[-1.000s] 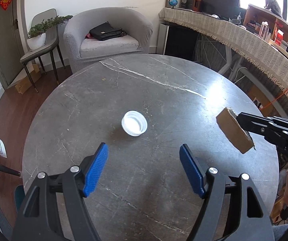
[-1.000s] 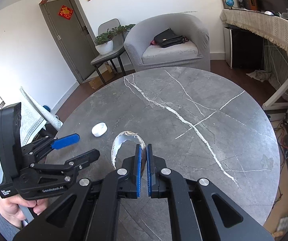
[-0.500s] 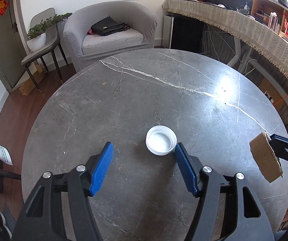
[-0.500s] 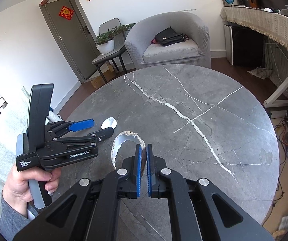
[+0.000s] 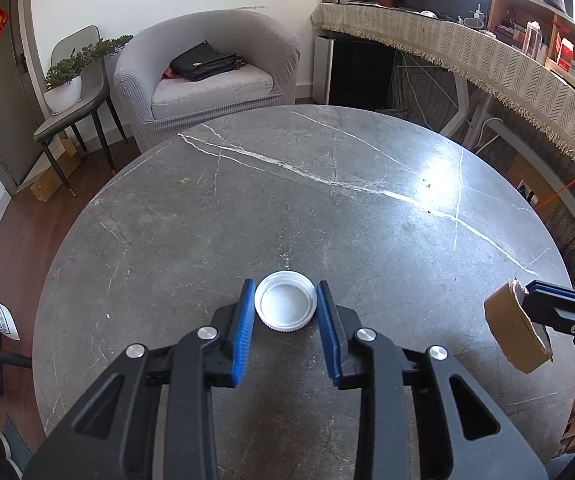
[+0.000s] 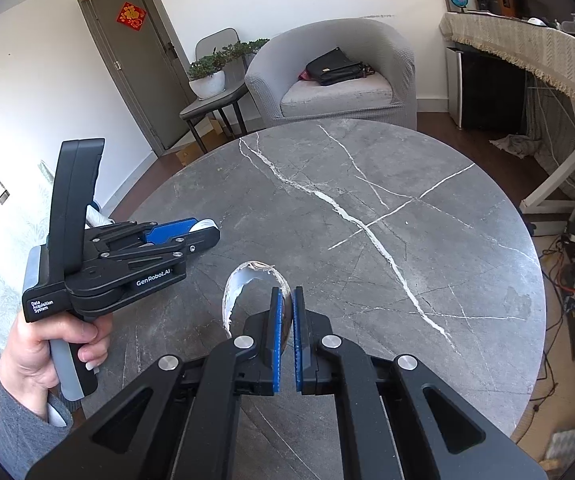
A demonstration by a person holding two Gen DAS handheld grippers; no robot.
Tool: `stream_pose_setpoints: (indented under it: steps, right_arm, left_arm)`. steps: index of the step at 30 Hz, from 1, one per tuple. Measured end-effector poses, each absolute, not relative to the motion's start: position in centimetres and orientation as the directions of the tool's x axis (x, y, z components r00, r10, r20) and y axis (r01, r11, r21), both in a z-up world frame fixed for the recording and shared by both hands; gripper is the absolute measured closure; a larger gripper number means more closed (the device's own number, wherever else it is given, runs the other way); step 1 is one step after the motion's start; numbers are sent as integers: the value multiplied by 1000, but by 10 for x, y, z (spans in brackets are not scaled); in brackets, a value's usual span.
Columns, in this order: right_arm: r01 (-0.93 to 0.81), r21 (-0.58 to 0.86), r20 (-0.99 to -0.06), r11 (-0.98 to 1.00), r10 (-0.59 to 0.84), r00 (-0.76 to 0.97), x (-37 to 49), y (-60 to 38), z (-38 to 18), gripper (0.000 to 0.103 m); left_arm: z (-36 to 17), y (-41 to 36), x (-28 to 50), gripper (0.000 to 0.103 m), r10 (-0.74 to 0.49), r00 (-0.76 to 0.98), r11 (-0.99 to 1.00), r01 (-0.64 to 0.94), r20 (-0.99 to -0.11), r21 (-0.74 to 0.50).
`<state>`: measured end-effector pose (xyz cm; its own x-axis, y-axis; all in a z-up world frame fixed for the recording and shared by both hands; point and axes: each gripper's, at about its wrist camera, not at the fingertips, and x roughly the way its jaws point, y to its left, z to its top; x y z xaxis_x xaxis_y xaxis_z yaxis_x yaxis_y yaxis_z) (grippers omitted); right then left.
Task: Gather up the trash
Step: 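Grasp the white plastic lid with the left gripper while the right gripper holds the tape roll, then carry the white lid and tape roll over the green bin with both grippers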
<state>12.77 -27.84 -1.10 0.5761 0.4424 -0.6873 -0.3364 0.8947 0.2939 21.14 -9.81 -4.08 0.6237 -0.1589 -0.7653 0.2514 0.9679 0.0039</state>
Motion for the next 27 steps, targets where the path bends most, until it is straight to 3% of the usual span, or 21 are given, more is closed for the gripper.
stream_pose_setpoints:
  steps: [22,27]
  right_arm:
    - [-463,303,-676,833,530,511,124,-185,-3,99]
    - [-494,283,-678,822,536,503,125,-154,0,99]
  left_arm:
    - [-18,-18,143,70,-156,674,980,197,-722,-28]
    - [-12,-1,125,70,-121,698,983,181,-706,11]
